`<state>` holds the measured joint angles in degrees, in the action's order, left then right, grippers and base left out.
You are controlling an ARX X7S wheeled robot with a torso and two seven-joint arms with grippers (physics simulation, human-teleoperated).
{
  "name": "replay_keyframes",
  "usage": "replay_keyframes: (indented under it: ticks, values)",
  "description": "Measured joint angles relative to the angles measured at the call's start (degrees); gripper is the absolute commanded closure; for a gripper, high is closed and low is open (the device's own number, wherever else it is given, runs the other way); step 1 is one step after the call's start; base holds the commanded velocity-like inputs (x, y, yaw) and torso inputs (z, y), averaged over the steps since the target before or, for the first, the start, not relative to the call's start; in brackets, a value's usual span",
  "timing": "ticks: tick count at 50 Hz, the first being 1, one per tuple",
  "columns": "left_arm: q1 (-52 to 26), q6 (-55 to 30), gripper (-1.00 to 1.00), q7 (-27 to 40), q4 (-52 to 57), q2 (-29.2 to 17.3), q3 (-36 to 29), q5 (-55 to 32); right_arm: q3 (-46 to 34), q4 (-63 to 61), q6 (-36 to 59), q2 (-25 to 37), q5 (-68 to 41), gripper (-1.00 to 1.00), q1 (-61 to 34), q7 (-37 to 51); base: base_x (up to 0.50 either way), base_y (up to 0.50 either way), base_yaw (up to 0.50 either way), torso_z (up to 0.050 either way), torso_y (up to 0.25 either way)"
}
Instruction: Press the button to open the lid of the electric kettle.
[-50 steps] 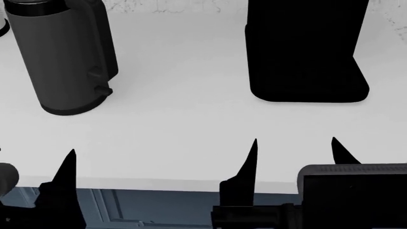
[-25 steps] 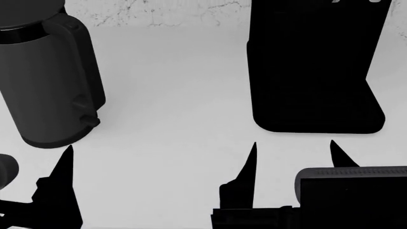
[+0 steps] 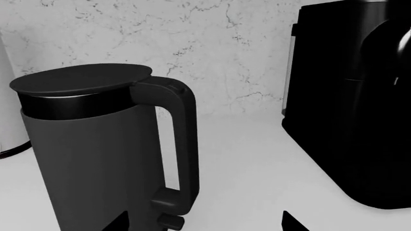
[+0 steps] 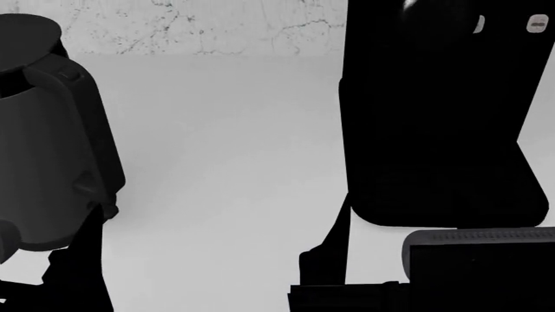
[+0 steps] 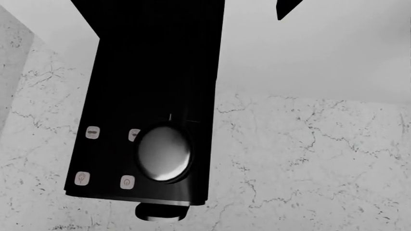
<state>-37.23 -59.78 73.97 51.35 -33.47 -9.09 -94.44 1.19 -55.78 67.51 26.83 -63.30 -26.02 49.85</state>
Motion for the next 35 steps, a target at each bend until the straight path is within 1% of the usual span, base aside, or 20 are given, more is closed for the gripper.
replay_keyframes:
  ticks: [8, 25, 35]
  values:
    - [0.29, 0.13, -1.00, -0.46, 0.51, -0.04, -0.17, 0.30, -0.49, 0.08, -0.86, 0.62, 0.00, -1.00, 0.32, 0.21, 0.15, 0.00, 0.00, 0.000, 0.000]
    - [-0.81, 0.54, -1.00, 0.96, 0.86, -0.32, -1.16, -1.33, -1.68, 0.53, -2.06, 1.76, -0.26, -1.00, 0.33, 0.70, 0.12, 0.00, 0.00, 0.000, 0.000]
    - [-2.79, 0.10, -1.00, 1.35, -0.25, 0.08, -2.52, -1.63, -2.73, 1.04, -3.51, 2.42, 1.21, -1.00, 1.00, -0.03, 0.12, 0.00, 0.00, 0.000, 0.000]
